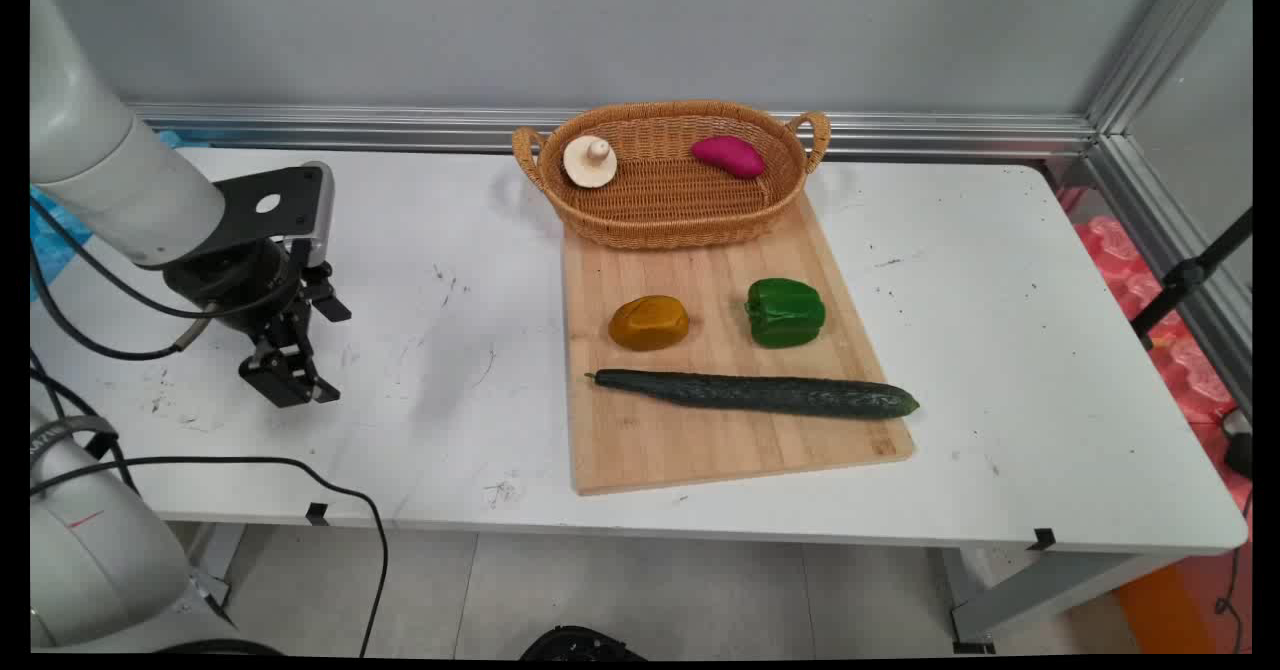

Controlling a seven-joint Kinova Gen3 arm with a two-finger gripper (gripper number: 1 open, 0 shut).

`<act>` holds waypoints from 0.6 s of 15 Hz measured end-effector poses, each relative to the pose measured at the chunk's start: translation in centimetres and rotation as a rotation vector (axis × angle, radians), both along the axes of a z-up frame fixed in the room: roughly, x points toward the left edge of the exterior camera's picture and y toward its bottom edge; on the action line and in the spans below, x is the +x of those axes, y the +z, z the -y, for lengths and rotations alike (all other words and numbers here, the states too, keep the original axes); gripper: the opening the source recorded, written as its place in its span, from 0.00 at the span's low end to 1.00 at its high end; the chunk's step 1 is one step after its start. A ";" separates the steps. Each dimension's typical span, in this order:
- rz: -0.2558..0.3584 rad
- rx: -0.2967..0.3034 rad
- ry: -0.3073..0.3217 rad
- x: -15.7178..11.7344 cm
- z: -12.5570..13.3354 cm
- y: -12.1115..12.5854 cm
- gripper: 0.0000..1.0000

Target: Pick up the cucumber from the cutting board

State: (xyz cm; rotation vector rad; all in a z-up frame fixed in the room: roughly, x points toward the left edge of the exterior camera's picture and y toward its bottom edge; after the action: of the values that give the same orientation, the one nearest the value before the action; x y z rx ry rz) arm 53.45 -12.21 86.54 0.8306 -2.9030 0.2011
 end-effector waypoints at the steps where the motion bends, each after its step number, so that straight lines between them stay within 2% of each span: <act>1: -0.006 -0.003 -0.002 -0.2 0.1 0.0 1.00; 5: -0.070 -0.026 -0.016 -2.6 1.5 -0.2 1.00; 9: -0.157 -0.063 -0.042 -7.2 4.2 0.0 1.00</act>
State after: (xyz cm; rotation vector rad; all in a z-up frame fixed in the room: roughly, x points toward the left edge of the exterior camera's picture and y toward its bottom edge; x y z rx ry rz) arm 46.21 -16.44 86.53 0.7389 -2.7505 0.2115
